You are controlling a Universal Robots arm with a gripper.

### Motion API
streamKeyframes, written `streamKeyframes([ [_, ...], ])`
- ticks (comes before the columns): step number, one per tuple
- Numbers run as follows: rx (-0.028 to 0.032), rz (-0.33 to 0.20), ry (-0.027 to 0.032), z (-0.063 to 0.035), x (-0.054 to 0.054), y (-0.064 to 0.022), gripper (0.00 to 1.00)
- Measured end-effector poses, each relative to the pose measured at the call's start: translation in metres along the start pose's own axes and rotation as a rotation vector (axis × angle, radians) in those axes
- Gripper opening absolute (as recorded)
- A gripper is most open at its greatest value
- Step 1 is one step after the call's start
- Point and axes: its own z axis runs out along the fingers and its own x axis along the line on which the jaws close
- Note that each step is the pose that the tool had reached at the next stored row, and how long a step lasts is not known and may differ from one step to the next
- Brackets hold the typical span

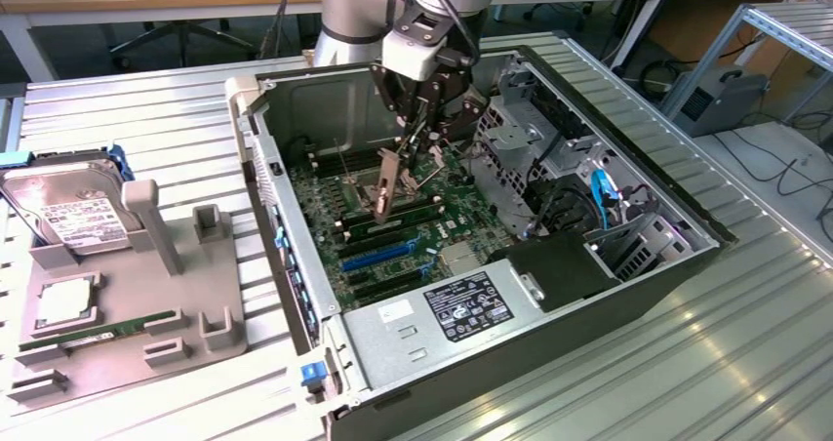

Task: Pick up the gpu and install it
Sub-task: 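Insert the gpu into the slot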

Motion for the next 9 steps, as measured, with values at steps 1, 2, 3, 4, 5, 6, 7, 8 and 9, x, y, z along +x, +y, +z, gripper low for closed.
streamKeyframes([
  [1, -0.0002, -0.004, 0.0000, 0.0000, 0.0000, 0.0000, 0.27],
  [2, -0.0006, -0.012, 0.0000, 0.0000, 0.0000, 0.0000, 0.27],
  [3, -0.0009, -0.021, -0.0001, 0.0000, 0.0000, 0.0000, 0.27],
  [4, -0.0012, -0.028, -0.0002, 0.0000, 0.0000, 0.0000, 0.27],
  [5, -0.0015, -0.034, -0.0002, 0.0000, 0.0000, 0.0000, 0.27],
  [6, -0.0017, -0.040, -0.0003, 0.0000, 0.0000, 0.0000, 0.27],
  [7, -0.0019, -0.045, -0.0004, 0.0000, 0.0000, 0.0000, 0.27],
  [8, -0.0020, -0.049, -0.0005, 0.0000, 0.0000, 0.0000, 0.27],
  [9, -0.0020, -0.049, -0.0005, 0.0001, 0.0000, 0.0000, 0.27],
])
